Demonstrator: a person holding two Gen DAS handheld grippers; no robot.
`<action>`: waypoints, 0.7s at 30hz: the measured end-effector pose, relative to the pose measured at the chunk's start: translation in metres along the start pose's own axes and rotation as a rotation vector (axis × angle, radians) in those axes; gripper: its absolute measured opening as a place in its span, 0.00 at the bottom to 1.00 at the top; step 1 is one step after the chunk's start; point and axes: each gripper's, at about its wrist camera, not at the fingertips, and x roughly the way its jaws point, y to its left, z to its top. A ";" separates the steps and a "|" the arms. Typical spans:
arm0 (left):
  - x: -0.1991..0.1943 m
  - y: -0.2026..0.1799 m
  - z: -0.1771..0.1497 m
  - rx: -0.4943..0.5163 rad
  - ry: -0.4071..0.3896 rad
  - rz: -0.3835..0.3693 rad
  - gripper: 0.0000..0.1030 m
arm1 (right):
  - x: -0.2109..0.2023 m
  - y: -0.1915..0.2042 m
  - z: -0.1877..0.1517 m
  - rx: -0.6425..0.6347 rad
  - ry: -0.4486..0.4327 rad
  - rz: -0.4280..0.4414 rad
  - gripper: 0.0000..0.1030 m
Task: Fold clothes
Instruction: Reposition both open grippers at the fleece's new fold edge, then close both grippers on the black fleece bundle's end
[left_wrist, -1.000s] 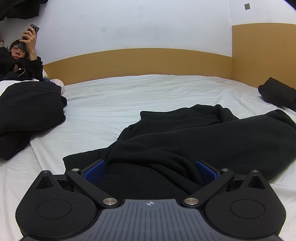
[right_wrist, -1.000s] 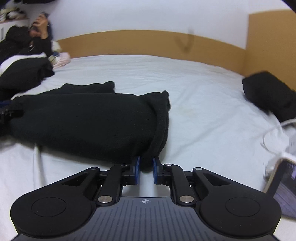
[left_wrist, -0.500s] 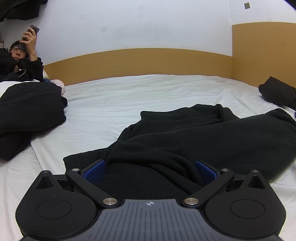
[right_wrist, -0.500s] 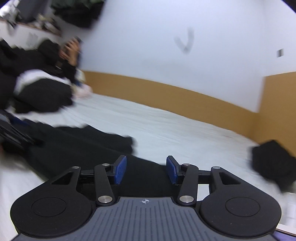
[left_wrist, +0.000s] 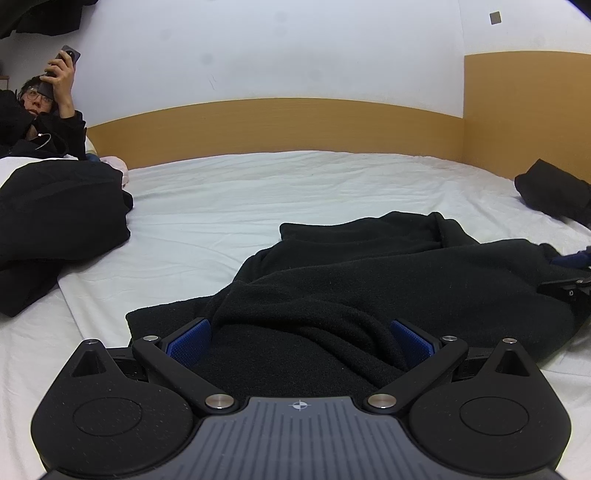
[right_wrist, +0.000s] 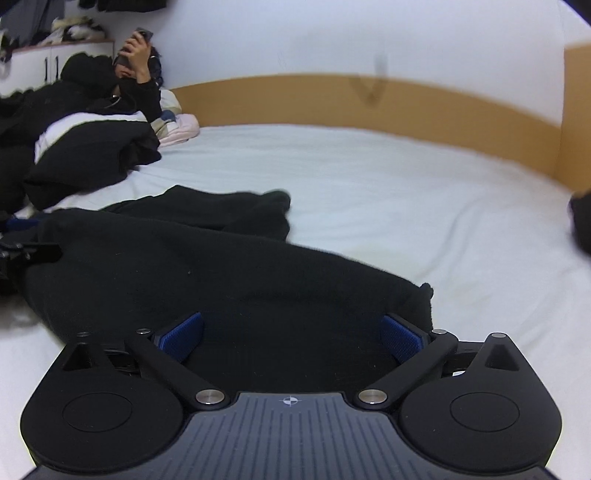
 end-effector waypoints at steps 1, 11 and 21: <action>0.001 0.000 0.000 0.002 0.002 0.002 1.00 | 0.000 -0.004 -0.001 0.027 0.010 0.023 1.00; 0.005 -0.003 0.001 0.009 0.016 0.018 1.00 | -0.019 -0.012 0.001 0.111 -0.031 0.026 1.00; 0.003 -0.009 0.000 0.031 0.012 0.049 1.00 | -0.033 0.033 -0.004 -0.099 -0.078 0.060 1.00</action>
